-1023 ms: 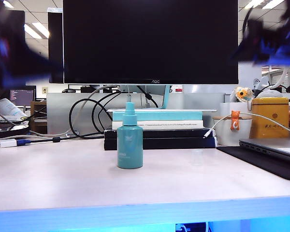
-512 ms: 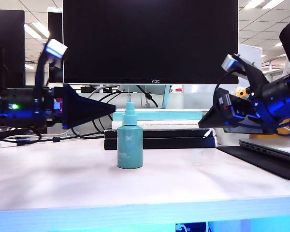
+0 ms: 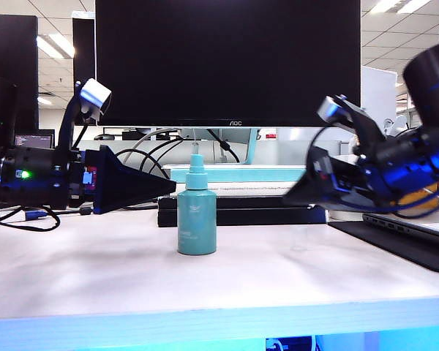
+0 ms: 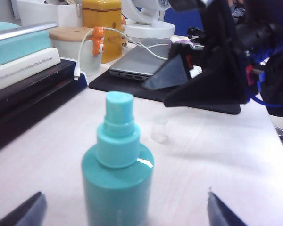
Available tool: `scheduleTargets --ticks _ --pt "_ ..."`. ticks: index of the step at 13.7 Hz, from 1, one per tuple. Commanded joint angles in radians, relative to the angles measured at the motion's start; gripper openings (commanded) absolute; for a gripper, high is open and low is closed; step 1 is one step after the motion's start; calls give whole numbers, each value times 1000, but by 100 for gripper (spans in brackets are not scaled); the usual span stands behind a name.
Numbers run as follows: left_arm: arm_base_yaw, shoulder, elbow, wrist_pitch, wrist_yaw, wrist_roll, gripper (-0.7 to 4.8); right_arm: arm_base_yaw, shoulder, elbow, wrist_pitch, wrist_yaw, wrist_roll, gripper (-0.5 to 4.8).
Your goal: Pick up the sprayer with the left hand, pick up its lid with the right hand then put the lid on the sprayer.
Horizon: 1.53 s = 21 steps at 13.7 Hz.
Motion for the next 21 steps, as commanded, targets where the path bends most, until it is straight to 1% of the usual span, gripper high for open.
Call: scheduleTargets --ticks 1,3,4,6,10,12,13,15,16,19,20,21 --pt "-5 -1 77 -125 32 56 479 15 39 46 3 -11 -12 413" --pt "-13 7 129 -211 42 65 479 21 63 63 -31 -8 -32 408" --pt "-13 9 133 -216 50 68 479 21 66 63 -38 -8 -42 408" --pt "-13 25 135 -218 48 68 479 21 74 62 -101 -8 -74 375" --pt "-14 45 137 -213 47 68 479 21 93 63 -99 -8 -91 369" --pt "-40 68 146 -216 46 62 479 21 129 64 -78 -10 -88 367" --pt "-58 74 150 -215 26 71 479 21 143 66 -69 -11 -88 364" --pt "-69 74 151 -212 18 79 479 21 148 73 -68 -15 -88 363" --pt "-78 76 152 -216 -8 87 479 21 148 73 -74 -15 -88 322" --pt "-92 104 169 -218 -8 85 479 21 148 73 -74 -19 -80 262" --pt "-102 119 176 -216 -19 86 469 21 148 74 -74 -19 -80 220" --pt "-107 130 179 -214 -23 86 456 21 148 74 -76 -19 -80 152"
